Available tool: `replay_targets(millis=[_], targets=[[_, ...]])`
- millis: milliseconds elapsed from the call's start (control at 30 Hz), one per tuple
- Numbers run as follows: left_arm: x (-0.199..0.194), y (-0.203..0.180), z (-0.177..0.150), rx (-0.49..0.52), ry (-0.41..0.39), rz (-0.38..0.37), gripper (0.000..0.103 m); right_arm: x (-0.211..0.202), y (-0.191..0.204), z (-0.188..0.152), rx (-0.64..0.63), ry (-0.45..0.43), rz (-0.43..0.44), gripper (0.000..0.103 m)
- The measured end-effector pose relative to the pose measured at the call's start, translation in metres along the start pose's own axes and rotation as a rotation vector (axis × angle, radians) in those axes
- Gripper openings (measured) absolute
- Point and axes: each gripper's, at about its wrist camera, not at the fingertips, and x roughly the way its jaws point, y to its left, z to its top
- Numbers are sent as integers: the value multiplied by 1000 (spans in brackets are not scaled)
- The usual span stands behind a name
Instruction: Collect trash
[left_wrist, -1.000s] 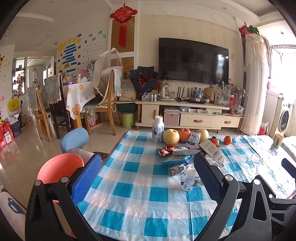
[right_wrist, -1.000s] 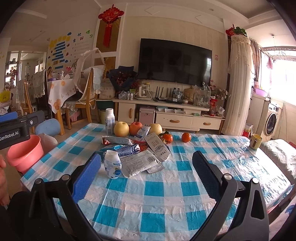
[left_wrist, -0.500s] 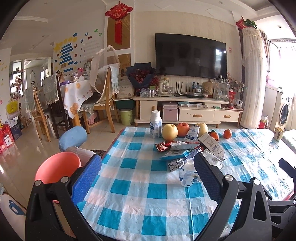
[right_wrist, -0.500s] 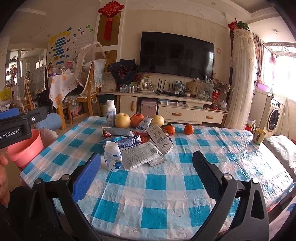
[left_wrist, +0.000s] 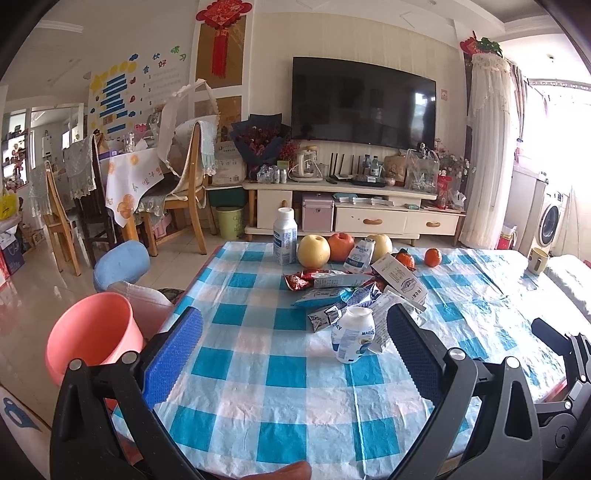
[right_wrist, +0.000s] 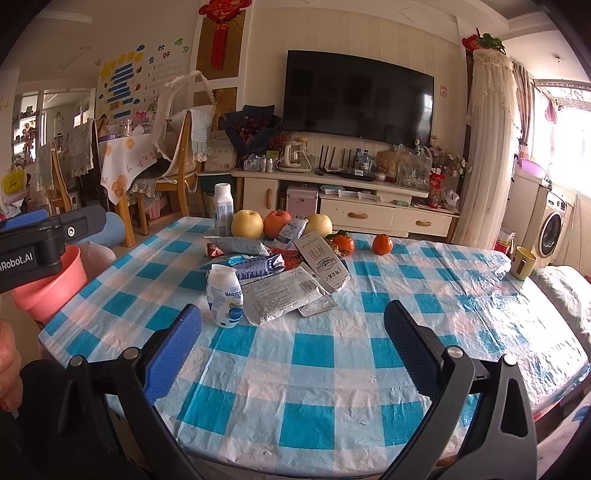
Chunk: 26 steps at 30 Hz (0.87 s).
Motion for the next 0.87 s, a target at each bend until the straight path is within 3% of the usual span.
replay_targets(millis=[867], targets=[[19, -28, -9, 82, 73, 40, 98, 8, -15, -10, 47, 50, 25, 99]])
